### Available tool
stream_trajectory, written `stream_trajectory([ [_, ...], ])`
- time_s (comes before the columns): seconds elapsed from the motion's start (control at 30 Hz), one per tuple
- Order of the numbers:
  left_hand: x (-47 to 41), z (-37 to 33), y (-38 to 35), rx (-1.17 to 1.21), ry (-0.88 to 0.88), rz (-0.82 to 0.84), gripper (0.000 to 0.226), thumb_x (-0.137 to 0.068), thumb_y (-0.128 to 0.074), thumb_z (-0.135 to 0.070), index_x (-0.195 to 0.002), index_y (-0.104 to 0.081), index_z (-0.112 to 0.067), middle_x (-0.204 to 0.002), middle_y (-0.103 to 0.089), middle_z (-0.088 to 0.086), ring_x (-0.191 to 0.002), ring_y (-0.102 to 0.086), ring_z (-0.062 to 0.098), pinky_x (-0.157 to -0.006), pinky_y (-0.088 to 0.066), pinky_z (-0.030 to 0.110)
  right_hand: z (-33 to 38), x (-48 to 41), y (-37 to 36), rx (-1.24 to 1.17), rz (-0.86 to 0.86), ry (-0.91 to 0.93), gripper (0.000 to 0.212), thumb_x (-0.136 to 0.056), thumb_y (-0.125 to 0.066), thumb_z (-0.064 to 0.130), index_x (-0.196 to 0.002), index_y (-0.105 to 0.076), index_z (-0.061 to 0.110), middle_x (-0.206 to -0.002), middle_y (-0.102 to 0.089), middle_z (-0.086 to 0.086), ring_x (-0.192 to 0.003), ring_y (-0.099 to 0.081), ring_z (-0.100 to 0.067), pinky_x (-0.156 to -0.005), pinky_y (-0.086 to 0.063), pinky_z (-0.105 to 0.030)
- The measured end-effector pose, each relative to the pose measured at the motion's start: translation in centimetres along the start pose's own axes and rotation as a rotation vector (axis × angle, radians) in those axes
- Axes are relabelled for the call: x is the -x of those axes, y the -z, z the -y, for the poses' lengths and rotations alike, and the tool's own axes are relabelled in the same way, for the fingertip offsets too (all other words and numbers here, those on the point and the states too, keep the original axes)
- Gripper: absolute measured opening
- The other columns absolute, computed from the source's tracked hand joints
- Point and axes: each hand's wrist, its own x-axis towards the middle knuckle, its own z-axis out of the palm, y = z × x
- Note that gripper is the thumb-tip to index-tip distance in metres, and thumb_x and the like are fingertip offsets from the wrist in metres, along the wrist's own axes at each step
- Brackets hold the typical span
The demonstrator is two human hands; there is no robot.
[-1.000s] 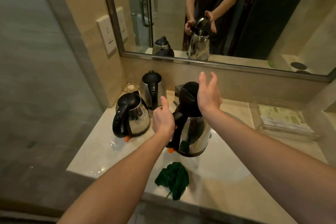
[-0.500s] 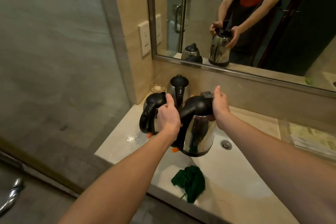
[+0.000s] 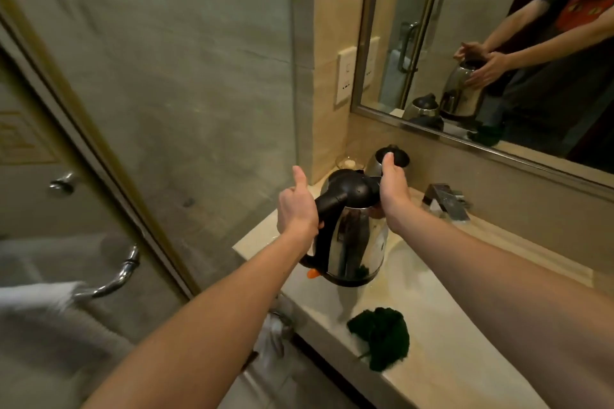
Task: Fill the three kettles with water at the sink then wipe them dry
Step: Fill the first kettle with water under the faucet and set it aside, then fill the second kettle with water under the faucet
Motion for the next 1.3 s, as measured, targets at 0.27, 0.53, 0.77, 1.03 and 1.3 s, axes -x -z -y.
stream_trajectory([
  [0.27,-1.6,1.6,6.1,0.097,0.041,-0.161,0.065,-0.093,-0.026,-0.073,-0.085,-0.053,-0.014,-0.093,-0.061,0.014,-0.079,-0.070,0.038,-0.039,-0.043,0.026,-0.7,1.5,-6.9,0.009,0.176,0.011,0.060,-0.099,-0.027,0.062,-0.147,-0.032,0.026,-0.139,-0.042,0.002,-0.127,-0.042,-0.029,-0.098,-0.036,-0.041],
  [0.53,-3.6,2.9,9.2,0.158,0.101,-0.221,0.059,-0.096,-0.028,-0.070,-0.097,-0.051,-0.016,-0.094,-0.058,0.010,-0.077,-0.068,0.032,-0.044,-0.045,0.028,-1.5,1.3,-12.6,0.041,0.243,-0.006,0.089,-0.070,-0.031,0.083,-0.141,-0.038,0.030,-0.134,-0.049,-0.002,-0.126,-0.047,-0.033,-0.107,-0.036,-0.057],
  [0.77,-7.6,4.3,9.3,0.207,0.118,-0.221,0.055,-0.098,-0.029,-0.064,-0.083,-0.049,-0.015,-0.084,-0.053,0.005,-0.069,-0.062,0.023,-0.037,-0.041,0.020,-1.3,-2.1,-15.6,0.101,0.272,-0.008,0.074,-0.094,-0.027,0.070,-0.150,-0.029,0.022,-0.152,-0.038,-0.005,-0.138,-0.036,-0.034,-0.112,-0.028,-0.059],
  [1.03,-12.9,6.4,8.0,0.169,0.150,-0.144,0.050,-0.099,-0.029,-0.061,-0.079,-0.047,-0.020,-0.093,-0.059,0.009,-0.081,-0.065,0.025,-0.049,-0.049,0.023,-3.0,-6.7,-18.4,0.117,0.244,-0.041,0.074,-0.092,-0.028,0.071,-0.148,-0.034,0.023,-0.145,-0.046,-0.005,-0.136,-0.039,-0.032,-0.112,-0.029,-0.058],
  [1.3,-14.6,8.3,7.2,0.138,0.127,-0.143,0.047,-0.101,-0.030,-0.057,-0.077,-0.046,-0.020,-0.086,-0.057,0.008,-0.077,-0.063,0.024,-0.068,-0.057,0.038,-4.7,-8.5,-19.0,0.137,0.255,-0.037,0.068,-0.097,-0.027,0.066,-0.150,-0.033,0.023,-0.150,-0.042,-0.003,-0.140,-0.035,-0.028,-0.115,-0.025,-0.050],
])
